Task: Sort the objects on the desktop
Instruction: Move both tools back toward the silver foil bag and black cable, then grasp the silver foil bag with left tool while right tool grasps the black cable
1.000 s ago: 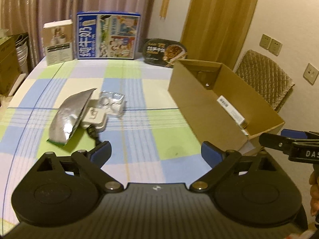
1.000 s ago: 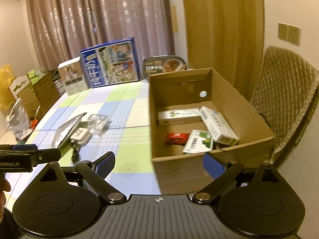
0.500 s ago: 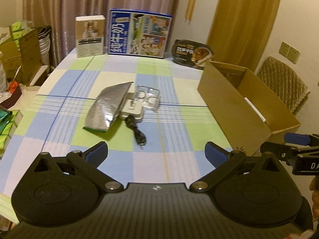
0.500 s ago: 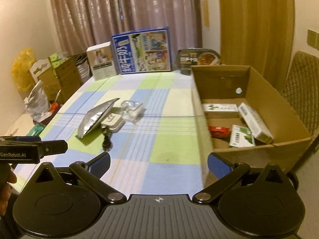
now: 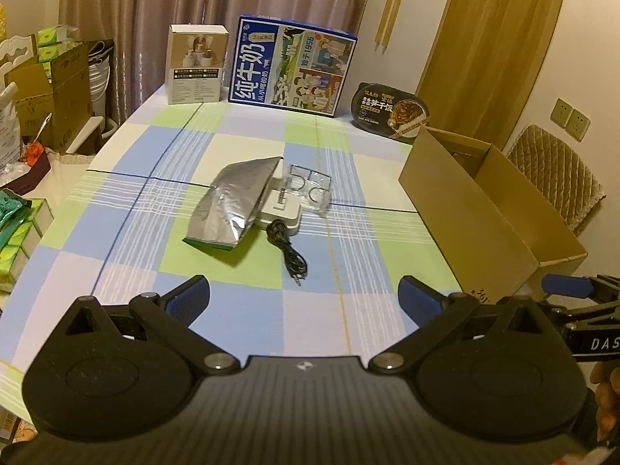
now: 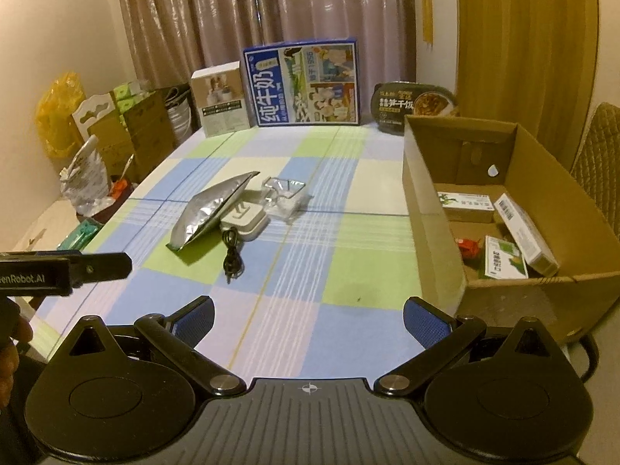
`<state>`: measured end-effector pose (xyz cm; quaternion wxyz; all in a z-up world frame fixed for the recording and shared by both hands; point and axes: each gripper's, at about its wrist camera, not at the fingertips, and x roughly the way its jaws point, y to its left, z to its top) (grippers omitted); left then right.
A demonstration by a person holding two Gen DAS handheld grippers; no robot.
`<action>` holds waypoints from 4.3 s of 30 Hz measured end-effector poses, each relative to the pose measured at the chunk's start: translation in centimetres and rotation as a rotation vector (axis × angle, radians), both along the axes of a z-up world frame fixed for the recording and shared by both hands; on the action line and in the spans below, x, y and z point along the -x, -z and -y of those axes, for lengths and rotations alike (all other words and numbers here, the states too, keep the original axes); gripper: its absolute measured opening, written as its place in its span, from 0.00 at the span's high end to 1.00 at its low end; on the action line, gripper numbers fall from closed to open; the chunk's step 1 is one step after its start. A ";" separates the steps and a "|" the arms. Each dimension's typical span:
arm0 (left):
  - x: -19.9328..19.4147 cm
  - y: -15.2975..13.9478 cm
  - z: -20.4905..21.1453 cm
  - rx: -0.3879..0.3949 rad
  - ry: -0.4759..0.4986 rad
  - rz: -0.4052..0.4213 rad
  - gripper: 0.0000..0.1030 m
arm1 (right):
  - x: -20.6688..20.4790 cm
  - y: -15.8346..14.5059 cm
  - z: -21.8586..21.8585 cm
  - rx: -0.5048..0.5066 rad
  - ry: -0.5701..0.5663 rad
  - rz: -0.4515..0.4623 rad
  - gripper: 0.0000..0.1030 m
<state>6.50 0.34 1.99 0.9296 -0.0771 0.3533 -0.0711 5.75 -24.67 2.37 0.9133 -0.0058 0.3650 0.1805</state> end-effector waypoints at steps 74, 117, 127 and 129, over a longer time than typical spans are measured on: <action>-16.6 8.9 -7.3 -0.213 0.206 -0.045 0.01 | -16.1 13.4 -14.8 0.055 -0.268 -0.061 0.64; -3.2 9.8 0.9 -0.267 0.297 -0.221 0.25 | -3.8 11.2 -1.5 0.071 -0.032 -0.120 0.82; -5.1 9.5 1.3 -0.282 0.284 -0.204 0.21 | -4.2 12.0 -1.7 0.068 -0.082 -0.075 0.61; -5.5 9.7 1.3 -0.281 0.282 -0.204 0.20 | -4.4 12.1 -1.8 0.062 -0.089 -0.065 0.61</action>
